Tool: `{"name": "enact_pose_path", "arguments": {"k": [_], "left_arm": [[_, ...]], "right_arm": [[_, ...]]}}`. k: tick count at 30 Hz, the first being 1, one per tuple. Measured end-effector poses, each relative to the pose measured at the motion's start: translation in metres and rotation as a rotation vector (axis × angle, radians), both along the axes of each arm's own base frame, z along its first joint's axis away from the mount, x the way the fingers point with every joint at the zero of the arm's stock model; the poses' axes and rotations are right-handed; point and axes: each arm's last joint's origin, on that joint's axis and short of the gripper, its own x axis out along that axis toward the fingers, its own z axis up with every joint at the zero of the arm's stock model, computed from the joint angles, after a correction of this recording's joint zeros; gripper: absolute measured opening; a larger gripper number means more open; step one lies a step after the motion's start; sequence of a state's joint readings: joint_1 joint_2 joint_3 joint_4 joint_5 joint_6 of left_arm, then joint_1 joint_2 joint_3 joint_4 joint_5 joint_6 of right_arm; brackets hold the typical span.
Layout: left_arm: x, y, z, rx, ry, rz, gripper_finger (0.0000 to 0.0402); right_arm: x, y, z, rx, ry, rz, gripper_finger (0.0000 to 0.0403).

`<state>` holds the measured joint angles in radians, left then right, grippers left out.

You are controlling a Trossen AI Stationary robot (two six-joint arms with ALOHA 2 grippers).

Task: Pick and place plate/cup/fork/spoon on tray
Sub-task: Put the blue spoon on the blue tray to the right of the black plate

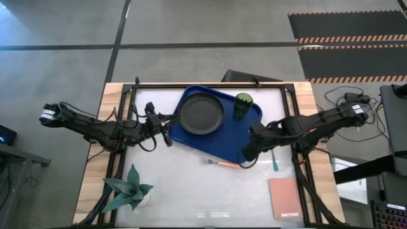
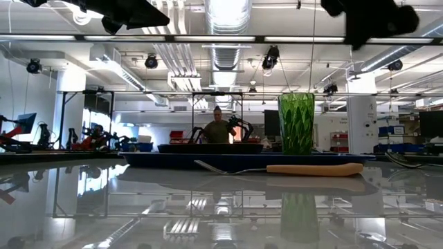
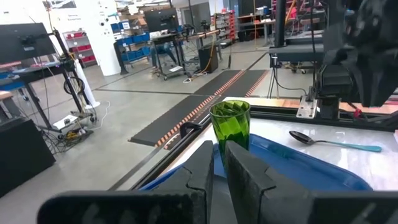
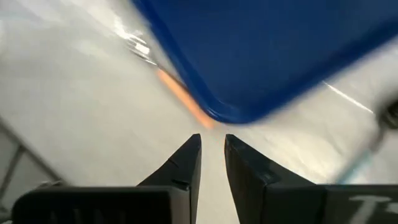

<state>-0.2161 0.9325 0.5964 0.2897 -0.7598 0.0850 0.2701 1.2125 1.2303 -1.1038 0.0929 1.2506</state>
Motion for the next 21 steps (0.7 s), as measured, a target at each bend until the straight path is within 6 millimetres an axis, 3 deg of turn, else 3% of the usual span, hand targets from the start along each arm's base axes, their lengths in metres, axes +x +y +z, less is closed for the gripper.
{"name": "enact_pose_path", "arguments": {"k": [12,21], "left_arm": [[0.0,0.0,-0.001,0.009,0.007,0.0,0.0024],[0.0,0.0,-0.001,0.009,0.006,-0.001,0.0024]], "right_arm": [[-0.048,-0.01,-0.09,0.061,0.393,-0.193,0.0058],[-0.06,-0.019,-0.115,0.056,0.415,-0.26,0.0059]]}}
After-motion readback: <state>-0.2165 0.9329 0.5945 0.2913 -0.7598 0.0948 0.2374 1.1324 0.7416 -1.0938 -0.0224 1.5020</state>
